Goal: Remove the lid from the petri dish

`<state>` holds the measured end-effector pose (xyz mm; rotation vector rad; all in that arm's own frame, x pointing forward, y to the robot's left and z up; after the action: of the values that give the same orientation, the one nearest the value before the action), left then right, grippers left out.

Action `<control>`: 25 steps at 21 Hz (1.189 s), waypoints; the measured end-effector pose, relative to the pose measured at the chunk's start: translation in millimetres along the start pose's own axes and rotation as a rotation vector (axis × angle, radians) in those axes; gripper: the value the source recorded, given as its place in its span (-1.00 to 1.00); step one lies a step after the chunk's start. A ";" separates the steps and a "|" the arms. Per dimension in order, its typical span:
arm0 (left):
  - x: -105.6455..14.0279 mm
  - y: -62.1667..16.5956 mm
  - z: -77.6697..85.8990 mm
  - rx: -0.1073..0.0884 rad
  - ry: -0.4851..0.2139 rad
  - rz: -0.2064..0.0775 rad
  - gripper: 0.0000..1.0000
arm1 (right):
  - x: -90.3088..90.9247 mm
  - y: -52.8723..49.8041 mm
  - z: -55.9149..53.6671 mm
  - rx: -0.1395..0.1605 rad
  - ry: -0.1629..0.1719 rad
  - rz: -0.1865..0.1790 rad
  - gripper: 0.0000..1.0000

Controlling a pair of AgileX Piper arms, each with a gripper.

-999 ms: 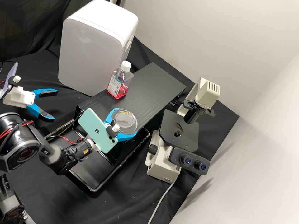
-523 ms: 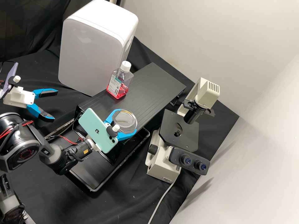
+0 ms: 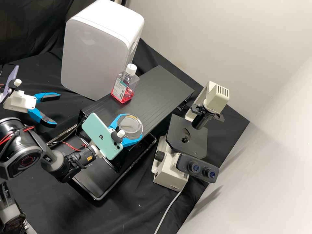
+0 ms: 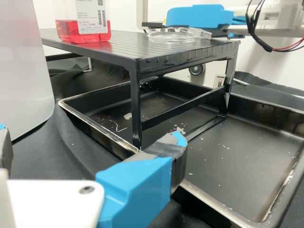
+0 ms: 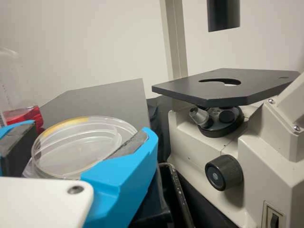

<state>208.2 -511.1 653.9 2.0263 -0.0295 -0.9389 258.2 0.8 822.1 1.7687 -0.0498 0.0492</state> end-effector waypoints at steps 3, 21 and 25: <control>0.0 0.0 0.0 0.000 0.000 0.000 1.00 | -1.9 -1.5 -1.9 0.002 0.005 -0.004 -1.00; 0.0 0.0 0.0 0.000 0.000 0.000 1.00 | -10.5 -29.6 -31.6 -0.076 0.104 -0.067 -1.00; 0.0 0.0 0.0 0.000 0.000 0.000 1.00 | -11.0 -35.7 -33.9 -0.088 0.113 -0.089 -1.00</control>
<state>208.2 -511.1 653.9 2.0263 -0.0295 -0.9389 249.3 41.2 793.2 1.6755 0.1074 0.0814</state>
